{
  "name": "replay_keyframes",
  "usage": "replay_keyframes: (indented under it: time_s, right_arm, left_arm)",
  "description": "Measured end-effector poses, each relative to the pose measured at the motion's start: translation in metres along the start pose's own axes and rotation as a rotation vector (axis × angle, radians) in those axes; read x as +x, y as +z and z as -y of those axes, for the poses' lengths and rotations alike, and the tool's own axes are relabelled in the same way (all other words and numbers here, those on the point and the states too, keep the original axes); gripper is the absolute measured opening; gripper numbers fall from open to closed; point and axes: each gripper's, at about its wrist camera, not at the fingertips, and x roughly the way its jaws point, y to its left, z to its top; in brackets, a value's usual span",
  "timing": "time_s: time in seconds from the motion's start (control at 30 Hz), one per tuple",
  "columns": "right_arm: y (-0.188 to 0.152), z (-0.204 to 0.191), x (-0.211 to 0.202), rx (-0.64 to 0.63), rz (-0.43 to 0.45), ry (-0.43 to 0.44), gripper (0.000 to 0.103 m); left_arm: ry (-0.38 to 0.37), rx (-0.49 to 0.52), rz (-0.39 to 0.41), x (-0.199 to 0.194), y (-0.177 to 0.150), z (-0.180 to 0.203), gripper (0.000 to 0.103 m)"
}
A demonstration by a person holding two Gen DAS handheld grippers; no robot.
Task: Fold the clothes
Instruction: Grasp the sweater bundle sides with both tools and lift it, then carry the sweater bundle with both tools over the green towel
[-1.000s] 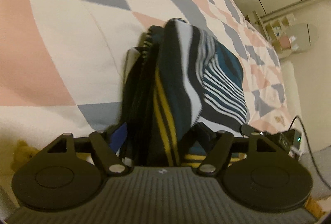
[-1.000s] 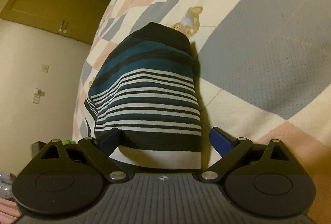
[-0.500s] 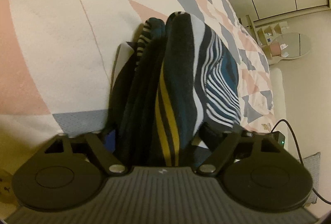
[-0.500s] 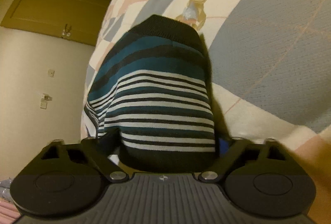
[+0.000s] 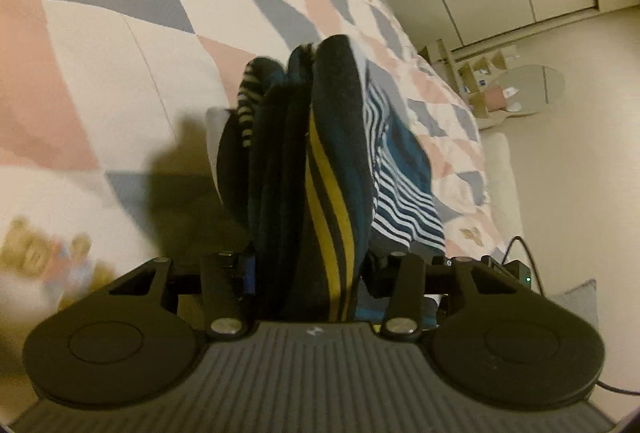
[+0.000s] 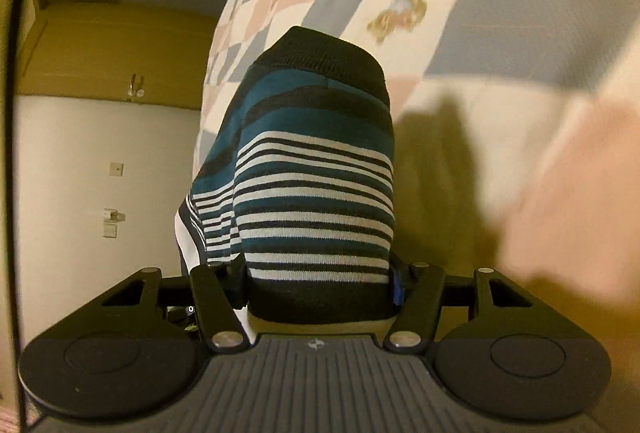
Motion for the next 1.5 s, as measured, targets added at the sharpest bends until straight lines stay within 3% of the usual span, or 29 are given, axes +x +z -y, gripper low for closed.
replay_keyframes:
  time_s: [0.17, 0.33, 0.6, 0.83, 1.0, 1.1, 1.33, 1.5]
  right_arm:
    - [-0.071, -0.024, -0.018, 0.013, -0.002, 0.019, 0.059]
    - [-0.144, -0.044, -0.023, 0.018, -0.065, 0.031, 0.059]
    - [-0.234, -0.100, -0.031, -0.069, -0.195, 0.106, 0.059]
    - [-0.298, -0.178, -0.029, -0.167, -0.278, 0.149, 0.059]
    - [-0.337, -0.232, 0.001, -0.243, -0.311, 0.169, 0.059]
    - [-0.362, -0.260, 0.032, -0.263, -0.304, 0.184, 0.059]
    - [-0.433, -0.309, 0.105, -0.207, -0.232, 0.211, 0.059]
    - [-0.467, -0.329, 0.153, -0.131, -0.190, 0.187, 0.059]
  left_arm:
    - [0.003, -0.027, 0.015, -0.066, -0.050, 0.007, 0.041]
    - [0.051, -0.087, 0.058, -0.139, -0.114, 0.007, 0.041]
    - [0.132, -0.152, 0.229, -0.266, -0.223, 0.032, 0.041]
    - [0.147, -0.182, 0.379, -0.375, -0.281, 0.053, 0.041]
    - [0.141, -0.184, 0.463, -0.444, -0.288, 0.038, 0.041]
    - [0.136, -0.167, 0.472, -0.485, -0.275, 0.017, 0.041]
    - [0.150, -0.093, 0.402, -0.586, -0.219, -0.043, 0.041]
    - [0.144, -0.061, 0.344, -0.625, -0.181, -0.083, 0.041]
